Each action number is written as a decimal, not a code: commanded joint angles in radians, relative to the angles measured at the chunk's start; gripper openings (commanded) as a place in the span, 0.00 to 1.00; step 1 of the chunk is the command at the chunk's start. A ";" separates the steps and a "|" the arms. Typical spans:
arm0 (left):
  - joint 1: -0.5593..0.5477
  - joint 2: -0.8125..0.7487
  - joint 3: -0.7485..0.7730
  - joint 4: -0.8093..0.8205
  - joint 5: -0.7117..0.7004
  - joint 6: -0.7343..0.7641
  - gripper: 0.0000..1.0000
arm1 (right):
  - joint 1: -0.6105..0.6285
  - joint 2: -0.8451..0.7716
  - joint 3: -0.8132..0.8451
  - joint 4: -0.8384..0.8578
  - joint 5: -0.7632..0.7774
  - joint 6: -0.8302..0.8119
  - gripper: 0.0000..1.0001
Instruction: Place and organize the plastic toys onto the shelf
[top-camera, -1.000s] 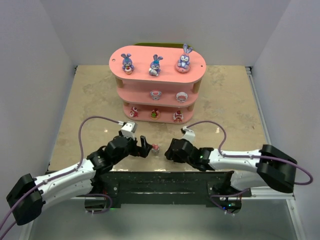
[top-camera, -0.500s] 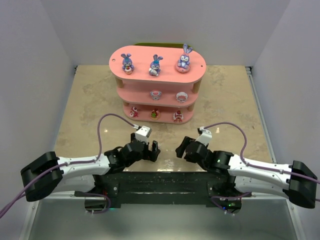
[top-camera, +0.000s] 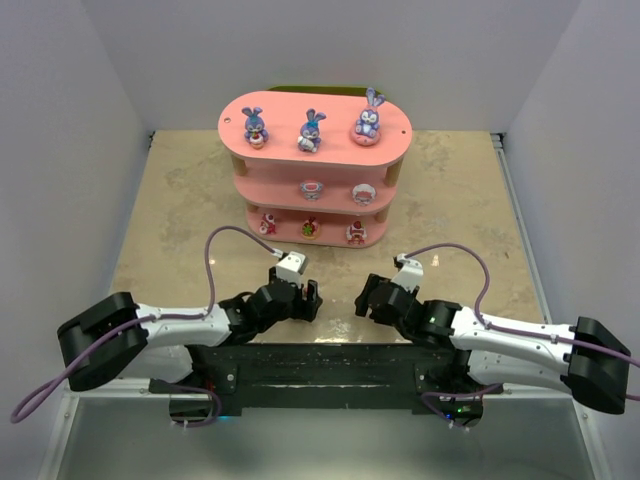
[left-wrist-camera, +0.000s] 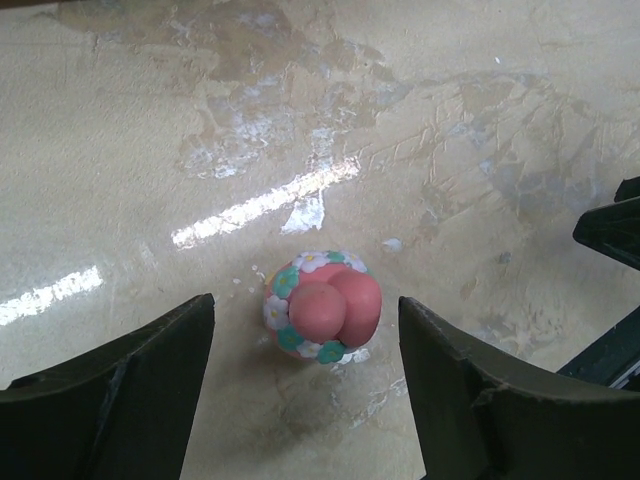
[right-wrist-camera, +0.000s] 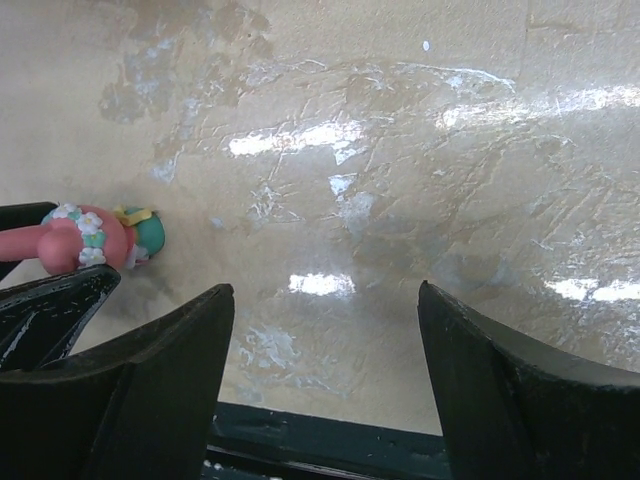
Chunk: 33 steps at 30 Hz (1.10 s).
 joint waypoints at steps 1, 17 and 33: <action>-0.008 0.025 0.052 0.030 -0.019 0.008 0.75 | -0.008 0.004 0.001 0.019 0.045 -0.017 0.77; -0.008 0.091 0.070 0.063 -0.001 0.007 0.65 | -0.020 -0.005 -0.007 0.015 0.048 -0.022 0.77; -0.006 -0.018 0.122 -0.136 -0.154 0.012 0.11 | -0.026 -0.017 -0.007 0.002 0.060 -0.014 0.76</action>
